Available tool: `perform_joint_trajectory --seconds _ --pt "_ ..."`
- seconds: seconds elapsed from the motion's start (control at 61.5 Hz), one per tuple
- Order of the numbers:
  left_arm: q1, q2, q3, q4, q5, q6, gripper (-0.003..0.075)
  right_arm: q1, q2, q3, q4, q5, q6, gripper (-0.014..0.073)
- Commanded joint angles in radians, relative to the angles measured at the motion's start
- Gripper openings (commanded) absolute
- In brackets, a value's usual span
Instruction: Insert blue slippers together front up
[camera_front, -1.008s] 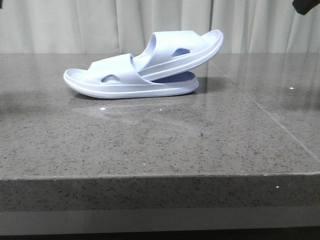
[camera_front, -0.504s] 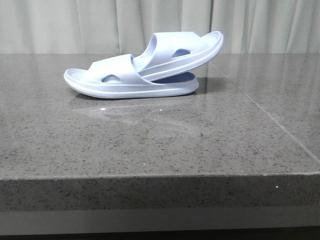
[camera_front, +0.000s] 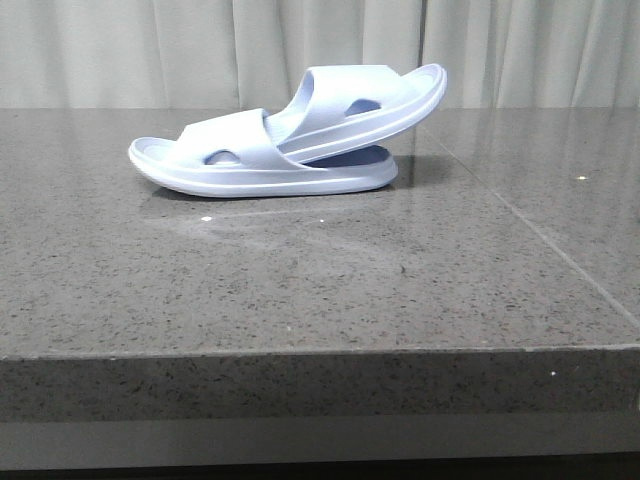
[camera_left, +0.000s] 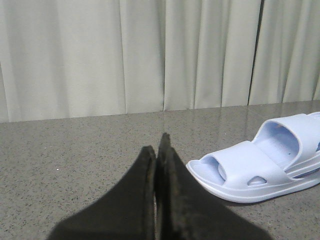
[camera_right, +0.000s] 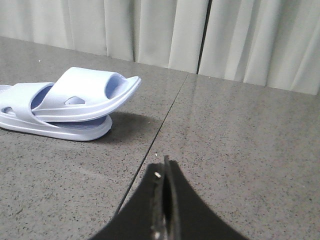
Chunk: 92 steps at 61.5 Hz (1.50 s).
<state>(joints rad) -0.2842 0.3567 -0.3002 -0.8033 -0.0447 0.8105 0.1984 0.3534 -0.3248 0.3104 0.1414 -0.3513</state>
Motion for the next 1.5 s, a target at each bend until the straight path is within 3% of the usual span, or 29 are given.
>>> perform_joint_trajectory --seconds 0.0,1.154,1.235,1.349,1.398,1.479 --pt "-0.009 0.002 -0.025 -0.002 -0.038 -0.001 -0.002 0.002 -0.015 -0.019 0.007 -0.079 -0.007 -0.006" --pt "-0.007 0.003 -0.013 -0.016 -0.047 -0.001 -0.002 0.002 -0.016 -0.019 0.007 -0.079 -0.007 -0.006" --pt "-0.005 -0.008 -0.005 0.161 -0.017 -0.089 -0.002 0.002 -0.016 -0.019 0.007 -0.079 -0.007 -0.006" --pt "-0.005 -0.045 0.005 0.642 0.029 -0.486 -0.002 0.002 -0.016 -0.019 0.007 -0.079 -0.007 -0.006" --pt "-0.003 -0.066 0.019 0.746 0.032 -0.604 -0.002 0.002 -0.016 -0.019 0.007 -0.079 -0.007 -0.006" --pt "0.022 -0.106 0.053 0.803 0.032 -0.671 -0.002 0.002 -0.016 -0.019 0.007 -0.079 -0.007 -0.006"
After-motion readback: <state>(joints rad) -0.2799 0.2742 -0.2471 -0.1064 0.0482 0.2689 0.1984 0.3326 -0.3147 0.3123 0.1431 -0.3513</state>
